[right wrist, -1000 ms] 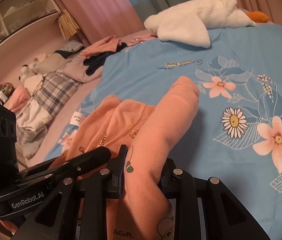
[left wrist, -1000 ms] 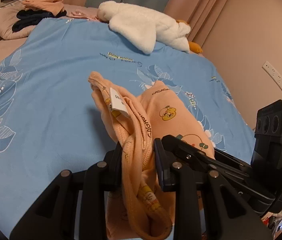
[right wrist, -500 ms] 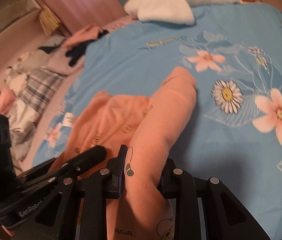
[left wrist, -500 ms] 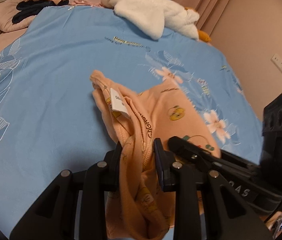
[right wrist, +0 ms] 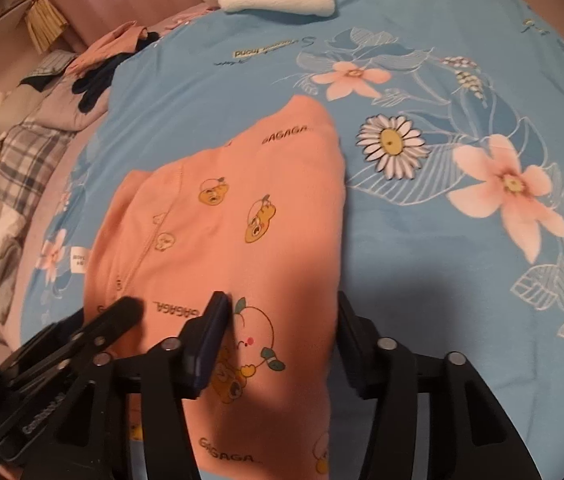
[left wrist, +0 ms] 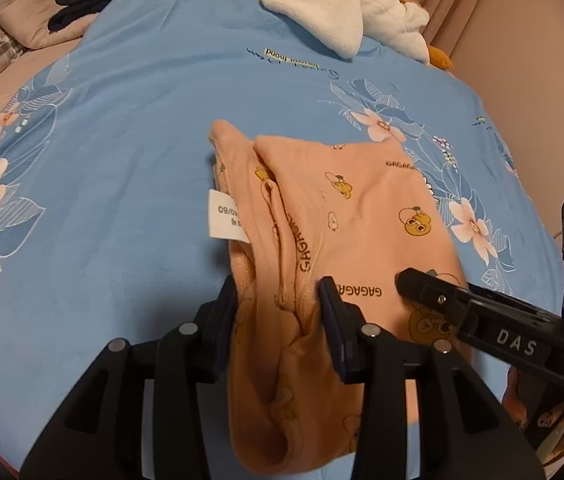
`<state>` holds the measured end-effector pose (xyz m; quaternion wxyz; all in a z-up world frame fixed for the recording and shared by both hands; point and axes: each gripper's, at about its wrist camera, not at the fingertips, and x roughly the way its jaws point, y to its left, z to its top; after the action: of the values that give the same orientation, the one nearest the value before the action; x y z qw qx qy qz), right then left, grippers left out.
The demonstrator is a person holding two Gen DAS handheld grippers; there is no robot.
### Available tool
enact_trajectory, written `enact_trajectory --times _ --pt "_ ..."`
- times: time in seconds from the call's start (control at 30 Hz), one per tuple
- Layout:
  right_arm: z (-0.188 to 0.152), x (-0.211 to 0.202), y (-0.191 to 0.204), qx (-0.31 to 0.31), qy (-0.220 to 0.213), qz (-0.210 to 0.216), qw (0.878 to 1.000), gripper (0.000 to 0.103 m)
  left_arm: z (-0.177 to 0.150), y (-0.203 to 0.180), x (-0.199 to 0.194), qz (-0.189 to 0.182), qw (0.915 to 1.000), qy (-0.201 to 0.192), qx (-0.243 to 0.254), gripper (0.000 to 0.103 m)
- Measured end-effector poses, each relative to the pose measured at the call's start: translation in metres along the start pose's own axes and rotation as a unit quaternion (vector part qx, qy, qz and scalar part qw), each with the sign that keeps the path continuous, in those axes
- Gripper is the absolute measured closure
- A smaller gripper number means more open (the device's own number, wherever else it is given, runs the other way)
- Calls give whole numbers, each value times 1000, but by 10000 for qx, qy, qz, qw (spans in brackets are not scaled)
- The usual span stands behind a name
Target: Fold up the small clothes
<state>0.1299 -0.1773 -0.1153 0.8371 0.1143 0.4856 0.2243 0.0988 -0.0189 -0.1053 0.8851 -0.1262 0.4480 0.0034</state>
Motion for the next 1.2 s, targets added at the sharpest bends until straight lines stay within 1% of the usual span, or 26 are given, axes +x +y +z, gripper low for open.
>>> enact_trajectory --times 0.07,0.13,0.17,0.2,0.23,0.27,0.33,0.37,0.4,0.47,0.57,0.73,0.83,0.93,1.1,1.2 --pt "-1 -10 -3 -18 -204 -203 9996 40 0 -1 -8 41 10000 -75 30 52" --pt "-2 -22 -4 -71 -507 -366 9980 36 0 -4 -23 104 9994 -301 101 33" --pt "-4 -31 -4 -136 -740 -422 9963 32 0 -5 -30 125 9990 -418 133 30" --pt "-4 -36 -4 -185 -873 -434 9951 30 0 -6 -38 143 9983 -541 153 23" --pt "-6 -45 -3 -265 -1094 -427 9927 24 0 -8 -50 154 9971 -724 159 19" --pt "-7 -52 -2 -322 -1273 -411 9905 21 0 -8 -57 148 9964 -826 152 17" --pt "-9 -66 1 -444 -1633 -370 9849 18 -1 -9 -73 95 9945 -1038 131 9" --pt "-10 -71 3 -499 -1760 -370 9824 17 -2 -10 -85 43 9931 -1167 118 7" --pt "-11 -75 6 -550 -1849 -366 9805 17 -4 -11 -94 -27 9917 -1278 142 2" --pt "-14 -80 8 -602 -1955 -295 9784 16 -7 -15 -109 -75 9888 -1475 220 0" --pt "-15 -79 10 -643 -1939 -159 9788 16 -14 -20 -124 40 9851 -1696 282 0" --pt "-19 -74 16 -725 -1883 -341 9788 16 -23 -22 -129 358 9838 -1719 354 0" --pt "-23 -75 18 -729 -1874 -349 9789 16 -27 -20 -126 418 9849 -1647 337 0" --pt "-24 -75 19 -732 -1880 -366 9787 16 -29 -14 -120 380 9878 -1499 212 0" --pt "-25 -73 18 -728 -1849 -409 9792 16 -30 -7 -115 362 9898 -1374 79 0" --pt "-25 -74 18 -726 -1855 -395 9792 16 -29 -2 -113 188 9918 -1266 -17 1"
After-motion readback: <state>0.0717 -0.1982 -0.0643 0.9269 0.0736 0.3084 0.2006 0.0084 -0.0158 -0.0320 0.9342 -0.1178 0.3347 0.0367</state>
